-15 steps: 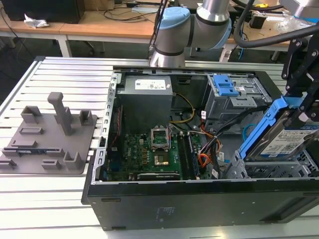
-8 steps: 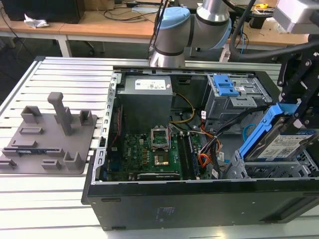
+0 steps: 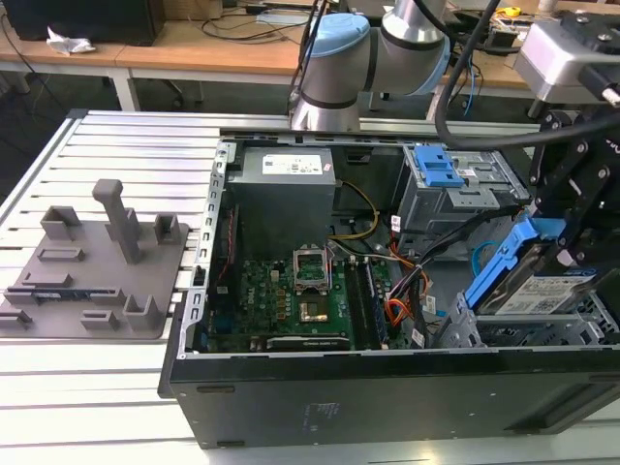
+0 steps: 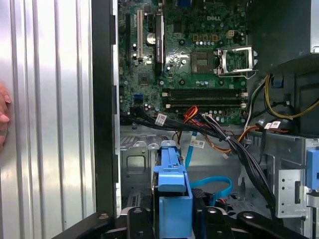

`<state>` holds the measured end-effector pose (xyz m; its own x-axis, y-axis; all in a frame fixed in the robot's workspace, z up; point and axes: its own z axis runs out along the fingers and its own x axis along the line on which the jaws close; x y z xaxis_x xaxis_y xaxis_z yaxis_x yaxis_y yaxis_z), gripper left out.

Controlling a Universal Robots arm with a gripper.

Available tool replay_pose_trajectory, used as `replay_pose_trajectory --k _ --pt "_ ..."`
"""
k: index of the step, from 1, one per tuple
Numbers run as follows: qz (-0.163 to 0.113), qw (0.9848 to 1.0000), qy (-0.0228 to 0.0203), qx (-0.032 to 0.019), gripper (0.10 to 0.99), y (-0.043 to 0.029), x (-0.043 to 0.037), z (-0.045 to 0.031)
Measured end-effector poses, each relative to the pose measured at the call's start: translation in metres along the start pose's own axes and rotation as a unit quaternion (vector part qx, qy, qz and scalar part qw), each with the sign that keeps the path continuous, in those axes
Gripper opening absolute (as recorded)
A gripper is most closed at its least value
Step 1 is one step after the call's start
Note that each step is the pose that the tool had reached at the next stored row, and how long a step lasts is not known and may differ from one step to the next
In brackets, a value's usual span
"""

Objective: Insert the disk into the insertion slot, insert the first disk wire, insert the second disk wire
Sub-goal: 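Insert the disk into the insertion slot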

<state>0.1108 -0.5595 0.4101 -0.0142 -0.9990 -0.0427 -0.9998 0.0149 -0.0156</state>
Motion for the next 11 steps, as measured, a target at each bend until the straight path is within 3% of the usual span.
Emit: replay_pose_trajectory --k 1,4,5,11 --pt "0.000 1.0000 0.0001 0.0000 0.498 0.0000 0.0000 0.0010" --pt "0.000 1.0000 0.0000 0.0000 0.557 0.0001 0.0001 0.0012" --pt "0.000 1.0000 0.0001 0.0000 0.624 0.0001 0.0001 0.0012" --pt "0.000 1.0000 0.0003 0.0000 0.624 0.0001 0.0001 0.0013"
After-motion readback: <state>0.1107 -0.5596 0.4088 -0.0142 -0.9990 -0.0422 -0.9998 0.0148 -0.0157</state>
